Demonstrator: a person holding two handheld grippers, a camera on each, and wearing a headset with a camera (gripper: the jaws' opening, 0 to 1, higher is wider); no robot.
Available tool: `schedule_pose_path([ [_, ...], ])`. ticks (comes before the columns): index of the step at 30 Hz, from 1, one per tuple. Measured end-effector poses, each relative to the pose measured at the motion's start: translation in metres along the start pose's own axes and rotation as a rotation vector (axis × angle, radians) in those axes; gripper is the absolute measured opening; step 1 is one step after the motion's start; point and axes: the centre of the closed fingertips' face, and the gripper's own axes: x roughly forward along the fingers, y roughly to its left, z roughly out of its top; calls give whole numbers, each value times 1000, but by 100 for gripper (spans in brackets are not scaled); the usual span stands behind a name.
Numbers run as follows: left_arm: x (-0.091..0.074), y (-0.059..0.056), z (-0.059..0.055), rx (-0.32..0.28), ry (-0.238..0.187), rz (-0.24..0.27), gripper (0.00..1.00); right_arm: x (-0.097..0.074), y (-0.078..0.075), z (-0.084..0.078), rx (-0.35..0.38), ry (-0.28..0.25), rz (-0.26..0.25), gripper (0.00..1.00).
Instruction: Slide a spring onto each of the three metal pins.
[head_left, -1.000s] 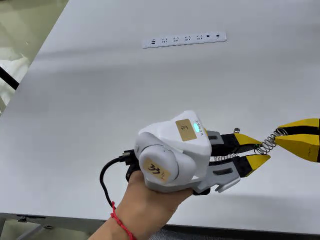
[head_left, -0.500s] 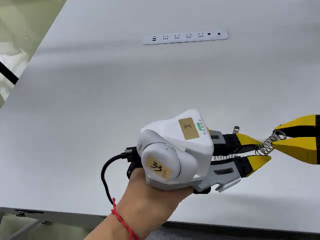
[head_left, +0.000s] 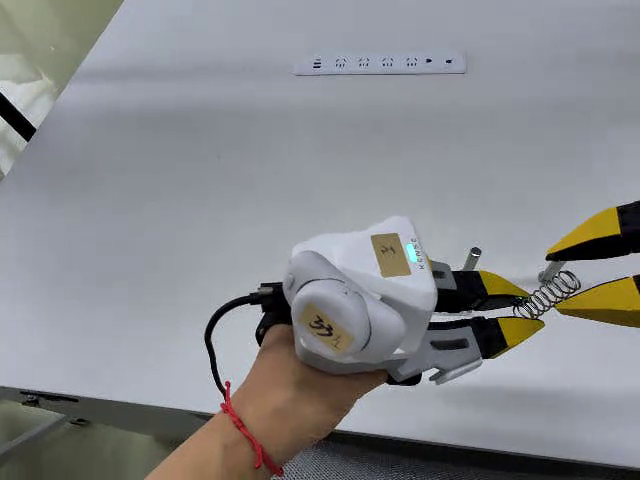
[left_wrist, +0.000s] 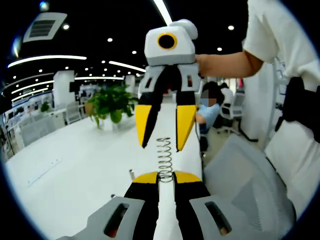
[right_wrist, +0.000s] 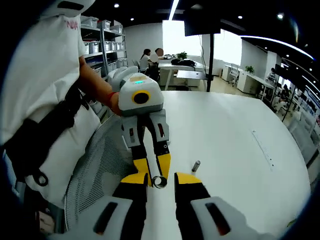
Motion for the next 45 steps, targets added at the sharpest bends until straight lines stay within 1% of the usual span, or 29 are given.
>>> schedule_pose_path([
  [1,0,-1,0,4,1,-4,10,3,2,-1,-29,32,27,22],
  [4,0,-3,0,12,1,-10,10,7,8,-6,-67,92,92,22],
  [7,0,-4,0,15,0,-11,10,9,11,-11,-109,149,132,20],
  [10,-1,-4,0,15,-2,-11,10,10,10,-12,-127,178,148,19],
  [14,-1,-5,-1,14,-4,-13,10,10,10,-13,-141,197,162,17],
  [20,0,-7,-1,15,-5,-21,10,11,14,-17,-152,226,188,15],
  [32,0,-7,-1,12,-7,-27,10,12,15,-21,-170,252,194,13],
  [34,0,-7,-1,10,-6,-27,10,12,15,-21,-172,255,193,13],
  [37,0,-7,-2,10,-7,-26,10,14,17,-17,-173,258,195,13],
  [45,1,-8,-3,3,-6,-21,11,14,17,-18,-172,272,194,12],
])
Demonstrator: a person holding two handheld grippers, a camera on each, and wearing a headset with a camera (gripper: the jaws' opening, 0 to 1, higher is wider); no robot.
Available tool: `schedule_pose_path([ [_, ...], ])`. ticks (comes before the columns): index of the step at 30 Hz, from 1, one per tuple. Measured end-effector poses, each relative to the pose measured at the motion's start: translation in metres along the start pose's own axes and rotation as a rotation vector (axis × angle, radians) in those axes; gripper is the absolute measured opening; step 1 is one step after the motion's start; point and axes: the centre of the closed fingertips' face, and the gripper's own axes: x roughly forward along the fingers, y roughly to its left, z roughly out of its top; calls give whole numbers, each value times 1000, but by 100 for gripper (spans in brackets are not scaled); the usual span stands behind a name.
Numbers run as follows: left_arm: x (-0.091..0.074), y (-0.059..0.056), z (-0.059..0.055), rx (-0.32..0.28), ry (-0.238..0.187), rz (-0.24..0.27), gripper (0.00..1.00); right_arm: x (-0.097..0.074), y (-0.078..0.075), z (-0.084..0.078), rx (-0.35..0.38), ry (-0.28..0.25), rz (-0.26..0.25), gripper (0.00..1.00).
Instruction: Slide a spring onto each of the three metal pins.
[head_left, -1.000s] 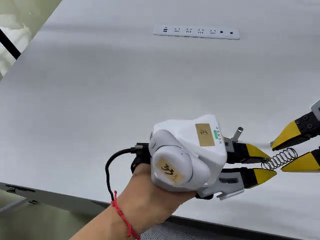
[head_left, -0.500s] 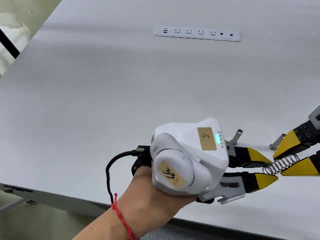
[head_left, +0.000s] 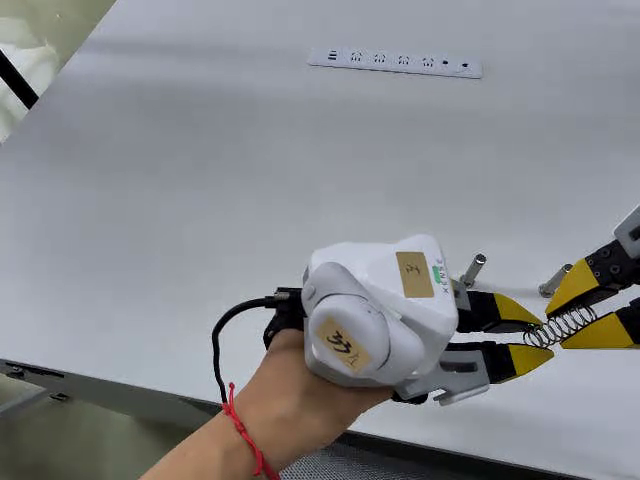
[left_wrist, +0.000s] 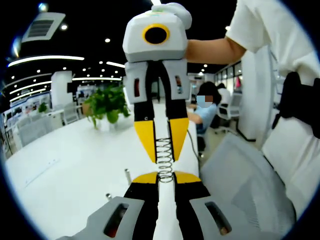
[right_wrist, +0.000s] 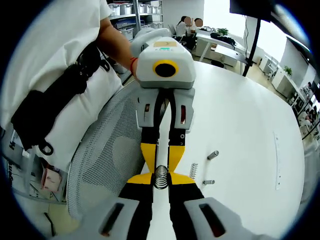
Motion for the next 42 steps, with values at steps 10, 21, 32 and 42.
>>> schedule_pose_path([
  [10,-3,2,-2,-12,-5,7,11,1,-4,-2,19,1,-2,12],
  [21,-22,17,-17,-34,14,67,15,-5,-18,-4,46,-8,-32,12],
  [32,-49,38,-38,-61,39,158,29,-8,-44,-8,72,9,-93,12],
  [42,-68,55,-55,-87,57,211,42,-3,-77,-21,108,61,-167,12],
])
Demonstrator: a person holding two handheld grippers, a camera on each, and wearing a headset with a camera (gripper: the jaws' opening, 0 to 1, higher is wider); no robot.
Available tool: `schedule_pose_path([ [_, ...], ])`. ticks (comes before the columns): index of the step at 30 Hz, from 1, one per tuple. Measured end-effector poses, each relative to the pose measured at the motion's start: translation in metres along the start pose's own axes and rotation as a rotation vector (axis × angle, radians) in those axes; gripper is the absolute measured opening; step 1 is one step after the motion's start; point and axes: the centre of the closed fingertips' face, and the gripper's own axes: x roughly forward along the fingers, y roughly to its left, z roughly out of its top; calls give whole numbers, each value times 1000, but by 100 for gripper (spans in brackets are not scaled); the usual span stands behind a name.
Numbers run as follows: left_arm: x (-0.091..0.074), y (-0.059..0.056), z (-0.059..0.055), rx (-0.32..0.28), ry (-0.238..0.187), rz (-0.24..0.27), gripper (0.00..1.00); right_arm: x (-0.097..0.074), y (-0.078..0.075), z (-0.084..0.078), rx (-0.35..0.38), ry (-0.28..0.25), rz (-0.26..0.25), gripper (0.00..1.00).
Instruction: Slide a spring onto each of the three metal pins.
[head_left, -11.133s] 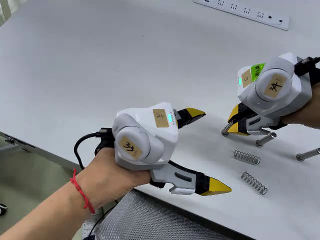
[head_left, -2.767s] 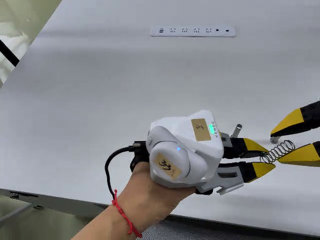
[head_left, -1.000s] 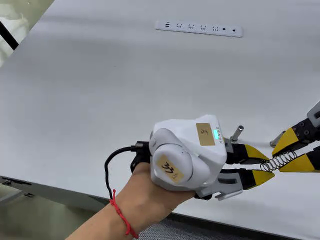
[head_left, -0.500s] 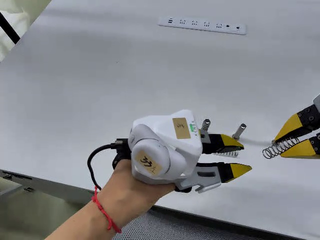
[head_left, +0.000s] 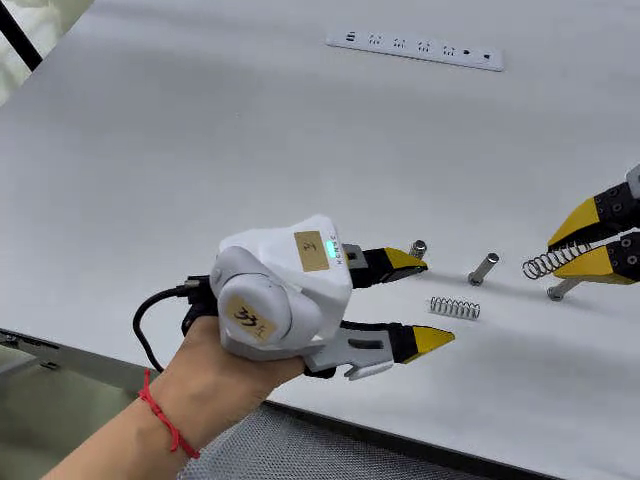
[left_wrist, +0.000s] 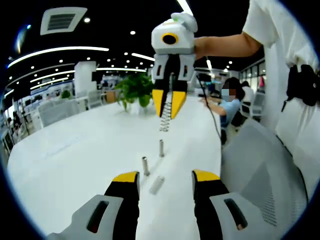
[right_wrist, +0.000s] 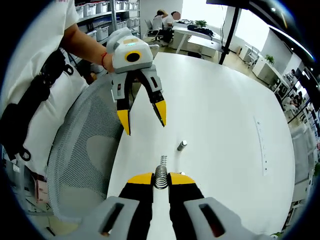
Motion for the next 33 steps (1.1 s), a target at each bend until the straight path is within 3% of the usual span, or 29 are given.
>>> schedule_pose_path([
  [7,-6,12,-10,-38,6,12,51,14,-23,-12,28,54,-45,12],
  [18,-7,28,-17,-61,-22,41,75,41,-33,-19,34,115,-27,12],
  [22,-6,30,-23,-65,-22,36,84,47,-35,-21,31,135,-20,12],
  [28,-5,29,-21,-77,-49,26,96,53,-37,-23,37,153,-5,12],
  [33,-4,29,-23,-88,-47,21,100,58,-38,-26,40,168,6,12],
])
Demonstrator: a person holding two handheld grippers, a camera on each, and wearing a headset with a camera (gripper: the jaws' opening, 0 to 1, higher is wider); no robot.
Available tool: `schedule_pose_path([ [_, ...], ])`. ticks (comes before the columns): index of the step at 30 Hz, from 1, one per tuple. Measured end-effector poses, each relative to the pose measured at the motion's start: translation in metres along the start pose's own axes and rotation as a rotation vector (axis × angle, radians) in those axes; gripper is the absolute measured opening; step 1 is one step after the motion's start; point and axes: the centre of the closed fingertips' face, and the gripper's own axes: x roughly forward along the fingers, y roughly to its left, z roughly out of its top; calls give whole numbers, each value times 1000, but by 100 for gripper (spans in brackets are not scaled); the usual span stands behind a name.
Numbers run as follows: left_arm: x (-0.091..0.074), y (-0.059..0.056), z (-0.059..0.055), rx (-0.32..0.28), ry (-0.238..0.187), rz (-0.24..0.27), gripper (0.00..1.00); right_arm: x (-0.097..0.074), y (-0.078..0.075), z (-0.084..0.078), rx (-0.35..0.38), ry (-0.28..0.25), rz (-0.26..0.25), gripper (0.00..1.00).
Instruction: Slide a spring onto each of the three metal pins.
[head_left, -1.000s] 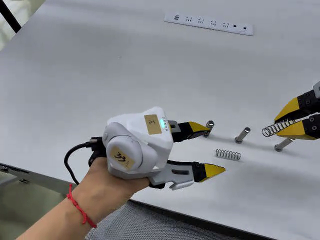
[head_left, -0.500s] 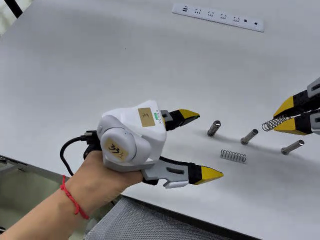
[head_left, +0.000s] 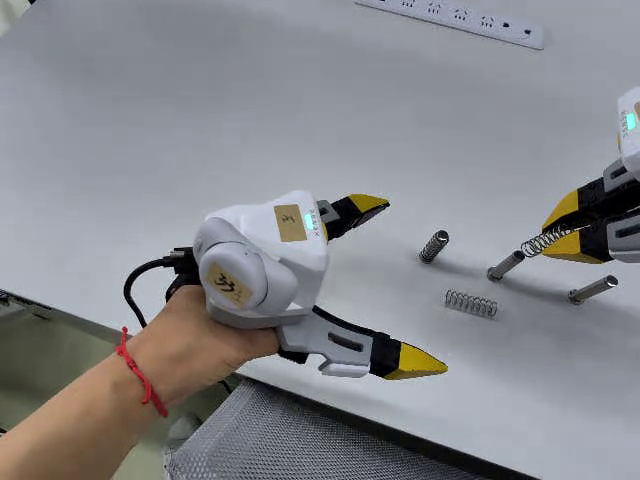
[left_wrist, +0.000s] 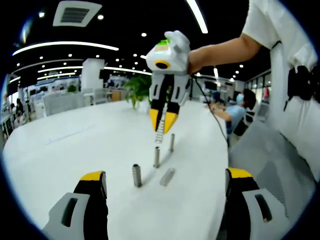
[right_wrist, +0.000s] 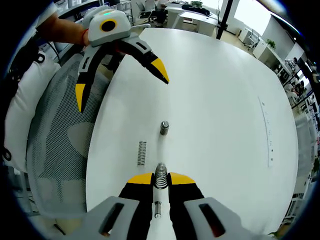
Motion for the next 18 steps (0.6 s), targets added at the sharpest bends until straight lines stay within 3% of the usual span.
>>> schedule_pose_path([
  [18,-1,1,3,-16,-18,0,100,10,-4,-3,0,25,24,12],
])
